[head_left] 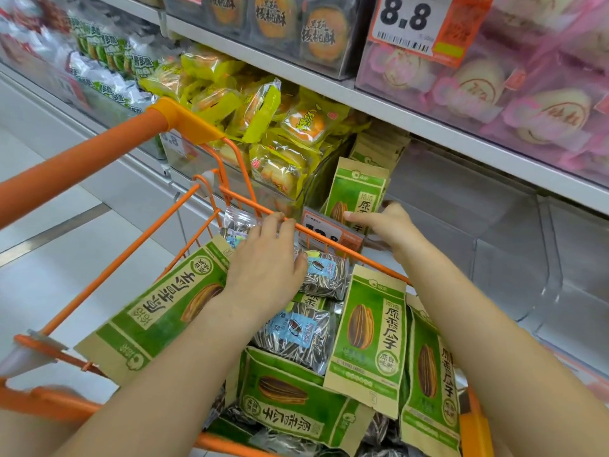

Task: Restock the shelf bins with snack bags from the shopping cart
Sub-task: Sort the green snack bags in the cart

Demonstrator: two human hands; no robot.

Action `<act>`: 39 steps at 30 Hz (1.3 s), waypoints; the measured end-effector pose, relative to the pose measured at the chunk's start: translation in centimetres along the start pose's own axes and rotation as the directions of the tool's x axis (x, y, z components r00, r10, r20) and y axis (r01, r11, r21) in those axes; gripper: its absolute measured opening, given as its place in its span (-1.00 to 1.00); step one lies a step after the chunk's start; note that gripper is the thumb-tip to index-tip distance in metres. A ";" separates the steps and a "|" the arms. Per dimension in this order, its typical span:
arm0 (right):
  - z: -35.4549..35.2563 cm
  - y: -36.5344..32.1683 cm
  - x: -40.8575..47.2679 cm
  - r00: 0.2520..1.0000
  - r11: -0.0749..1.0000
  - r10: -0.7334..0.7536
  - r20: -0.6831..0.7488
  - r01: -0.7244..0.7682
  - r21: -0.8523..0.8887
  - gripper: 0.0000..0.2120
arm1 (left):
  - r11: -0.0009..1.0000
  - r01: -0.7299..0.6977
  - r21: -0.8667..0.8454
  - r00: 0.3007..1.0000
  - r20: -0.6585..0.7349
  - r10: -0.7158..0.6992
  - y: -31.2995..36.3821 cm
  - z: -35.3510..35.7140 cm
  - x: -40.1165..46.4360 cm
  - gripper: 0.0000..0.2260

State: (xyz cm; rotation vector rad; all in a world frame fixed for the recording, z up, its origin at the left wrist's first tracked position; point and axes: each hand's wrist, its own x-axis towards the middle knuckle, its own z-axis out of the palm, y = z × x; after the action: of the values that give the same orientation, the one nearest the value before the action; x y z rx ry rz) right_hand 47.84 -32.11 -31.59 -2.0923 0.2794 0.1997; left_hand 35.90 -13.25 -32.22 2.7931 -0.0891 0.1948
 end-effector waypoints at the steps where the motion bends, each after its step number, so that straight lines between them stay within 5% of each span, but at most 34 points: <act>1: -0.2 -0.3 -0.1 0.997 0.998 0.047 0.058 -0.049 0.027 -0.21 | 1.000 0.000 0.004 1.000 0.003 0.000 0.0 0.0 0.0 -0.51; 4: -0.5 -0.7 0.3 0.965 0.984 0.159 0.208 -0.171 0.043 0.18 | 1.000 -0.003 0.007 1.000 0.004 0.003 0.1 0.0 0.1 -0.51; 8: -0.2 -0.7 0.6 0.948 0.975 0.216 0.233 -0.222 0.001 -0.04 | 1.000 -0.003 0.000 1.000 0.005 0.003 0.1 -0.1 0.0 -0.51; 10: 0.0 -0.6 0.9 0.945 0.974 0.214 0.249 -0.225 0.017 -0.30 | 1.000 -0.006 0.003 1.000 0.006 0.006 0.0 -0.1 0.0 -0.52; 17: 0.9 0.0 1.2 0.999 0.996 0.034 0.043 -0.031 -0.078 -0.45 | 1.000 -0.015 0.001 1.000 0.011 0.015 0.1 -0.1 0.0 -0.51; 23: 1.2 -0.7 0.1 0.968 0.966 -0.175 -0.182 0.133 -0.222 -0.36 | 1.000 -0.024 0.002 0.999 0.026 0.024 0.0 -0.1 0.0 -0.49; 26: 1.5 -0.7 0.1 0.967 0.973 -0.120 -0.226 0.069 -0.219 -0.23 | 1.000 -0.026 0.000 0.999 0.026 0.026 0.0 -0.1 -0.1 -0.49; 31: 0.9 -1.3 0.3 0.993 0.992 0.115 0.026 -0.114 -0.046 -0.14 | 1.000 -0.024 -0.005 0.999 0.024 0.024 0.0 -0.1 -0.1 -0.49; 34: 1.0 -1.0 1.6 0.984 0.991 0.110 0.141 -0.120 0.064 0.02 | 1.000 -0.029 -0.005 0.999 0.024 0.029 0.0 -0.2 -0.1 -0.49; 39: 0.9 -2.0 -0.3 0.977 0.981 0.103 0.189 -0.132 0.145 0.01 | 0.999 -0.032 -0.021 0.999 0.025 0.032 -0.1 -0.2 0.0 -0.49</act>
State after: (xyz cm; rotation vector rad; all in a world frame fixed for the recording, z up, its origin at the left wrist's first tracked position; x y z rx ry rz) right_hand 48.11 -30.35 -30.31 -1.8891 0.3000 0.4235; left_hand 35.85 -13.08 -32.02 2.7751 -0.1416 0.1648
